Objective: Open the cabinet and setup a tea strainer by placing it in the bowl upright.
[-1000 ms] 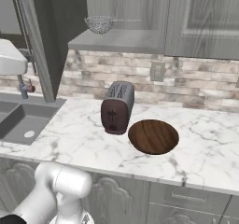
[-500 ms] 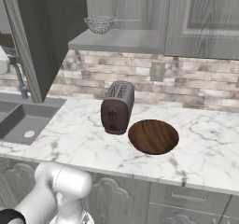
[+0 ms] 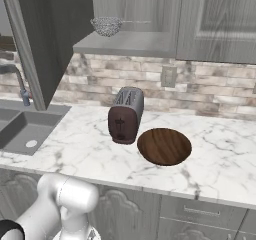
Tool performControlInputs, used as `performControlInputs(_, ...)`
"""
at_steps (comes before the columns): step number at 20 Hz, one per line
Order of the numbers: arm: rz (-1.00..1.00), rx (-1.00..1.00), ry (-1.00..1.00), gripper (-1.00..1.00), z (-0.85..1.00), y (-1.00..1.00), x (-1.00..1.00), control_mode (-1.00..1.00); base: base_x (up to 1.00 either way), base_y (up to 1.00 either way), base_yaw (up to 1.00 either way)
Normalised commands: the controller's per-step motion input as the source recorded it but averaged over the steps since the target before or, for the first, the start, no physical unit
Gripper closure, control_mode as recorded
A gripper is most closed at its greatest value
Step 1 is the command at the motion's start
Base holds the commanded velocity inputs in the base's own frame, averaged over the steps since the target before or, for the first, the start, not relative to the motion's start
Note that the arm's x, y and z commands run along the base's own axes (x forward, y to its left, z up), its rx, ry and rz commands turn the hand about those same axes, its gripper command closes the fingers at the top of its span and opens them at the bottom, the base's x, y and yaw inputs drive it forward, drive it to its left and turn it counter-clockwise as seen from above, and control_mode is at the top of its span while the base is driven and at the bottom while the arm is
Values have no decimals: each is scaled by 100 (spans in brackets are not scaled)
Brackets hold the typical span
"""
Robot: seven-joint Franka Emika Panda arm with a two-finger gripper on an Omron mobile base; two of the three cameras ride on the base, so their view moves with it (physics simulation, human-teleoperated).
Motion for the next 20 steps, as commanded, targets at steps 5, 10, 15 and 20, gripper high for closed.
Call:
performControlInputs(5,-5,0,-2,-100,4,0,-60,-100,0,0,0)
performControlInputs(10,0,3,-2,-100,5,0,-53,-100,0,0,0)
performControlInputs(15,11,17,-1,-100,0,-4,-46,-100,0,0,0)
performControlInputs(20,20,26,0,-100,0,-15,-27,-100,0,0,0)
